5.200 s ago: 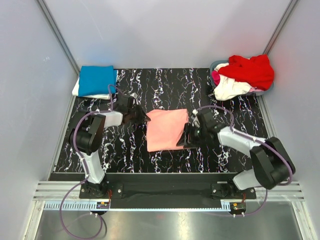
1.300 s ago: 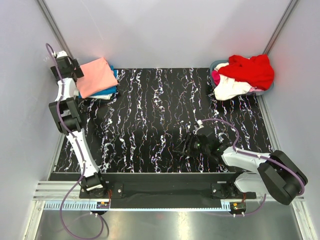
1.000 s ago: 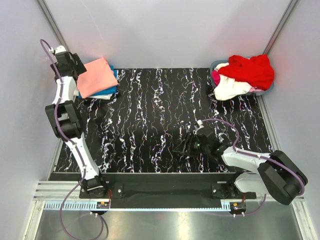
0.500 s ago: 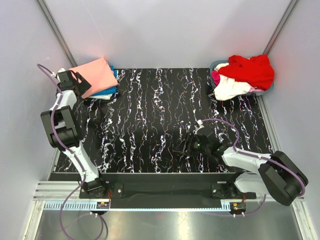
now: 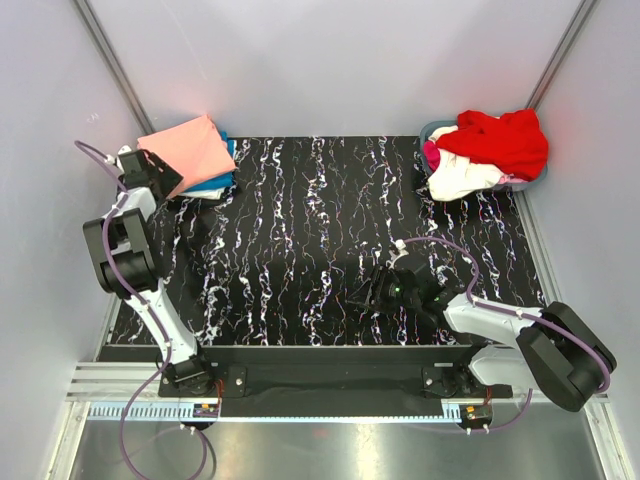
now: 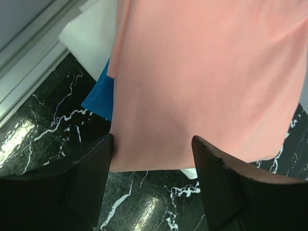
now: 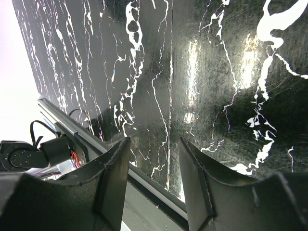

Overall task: Fold and stack the t-shirts
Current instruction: Neatly place the folded tshirt to the corner

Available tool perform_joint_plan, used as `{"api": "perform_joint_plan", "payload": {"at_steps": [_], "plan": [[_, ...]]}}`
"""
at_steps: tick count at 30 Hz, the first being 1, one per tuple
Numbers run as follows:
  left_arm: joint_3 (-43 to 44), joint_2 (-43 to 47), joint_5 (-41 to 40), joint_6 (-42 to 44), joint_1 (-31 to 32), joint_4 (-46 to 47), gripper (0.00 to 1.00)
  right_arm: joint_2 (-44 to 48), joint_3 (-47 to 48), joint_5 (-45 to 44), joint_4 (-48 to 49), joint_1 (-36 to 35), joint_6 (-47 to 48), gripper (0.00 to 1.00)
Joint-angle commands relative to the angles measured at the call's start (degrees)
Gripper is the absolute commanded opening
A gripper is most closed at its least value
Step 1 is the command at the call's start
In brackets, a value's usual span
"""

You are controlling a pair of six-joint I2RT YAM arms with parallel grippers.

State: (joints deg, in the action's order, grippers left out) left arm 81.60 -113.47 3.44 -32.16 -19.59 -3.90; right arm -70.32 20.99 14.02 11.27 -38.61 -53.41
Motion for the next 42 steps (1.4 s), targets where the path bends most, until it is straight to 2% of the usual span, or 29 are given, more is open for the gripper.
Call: {"api": "perform_joint_plan", "payload": {"at_steps": [1,8,18,20,21,24,25,26,27,28,34,42], "plan": [[-3.55,1.93,-0.80,-2.11,-0.71,3.73,0.71,0.80,1.59,-1.28,0.95,0.29,0.32,0.52],[-10.40,5.10,-0.99,-3.87,-0.71,7.85,0.71,0.72,1.68,-1.10,0.95,0.29,0.41,0.51],[-7.95,5.01,-1.42,-2.21,-0.80,8.74,0.70,0.89,1.59,-1.10,0.95,0.29,0.41,0.51],[-6.29,4.58,-1.33,-1.33,-0.80,8.39,0.64,0.80,1.68,-1.19,0.95,0.29,0.41,0.51],[-5.76,4.40,-1.25,-1.24,-0.80,8.12,0.53,0.80,1.68,-1.10,0.95,0.29,0.41,0.51],[-4.17,3.61,-0.28,-0.88,-0.80,8.29,0.31,0.72,1.68,-1.10,0.95,0.29,0.41,0.51],[-3.91,3.00,0.50,-0.97,-0.71,8.47,0.19,0.72,1.68,-1.10,0.95,0.29,0.41,0.51],[-2.69,2.56,0.86,-0.97,-0.80,8.21,0.15,0.72,1.68,-1.10,0.95,0.29,0.41,0.51],[-1.29,1.77,1.30,-1.06,-0.80,7.69,0.02,0.72,1.77,-1.10,0.86,0.29,0.41,0.51],[-1.27,1.50,1.56,-0.97,-0.80,7.33,0.00,0.72,1.77,-1.10,0.95,0.29,0.41,0.51],[1.27,0.36,0.78,0.25,-1.76,6.54,0.00,0.45,1.86,-1.01,0.69,0.29,0.41,0.51],[11.82,-3.77,-1.42,4.56,-3.61,-0.93,0.00,0.19,2.12,-0.93,0.51,0.29,0.50,0.51]]}}
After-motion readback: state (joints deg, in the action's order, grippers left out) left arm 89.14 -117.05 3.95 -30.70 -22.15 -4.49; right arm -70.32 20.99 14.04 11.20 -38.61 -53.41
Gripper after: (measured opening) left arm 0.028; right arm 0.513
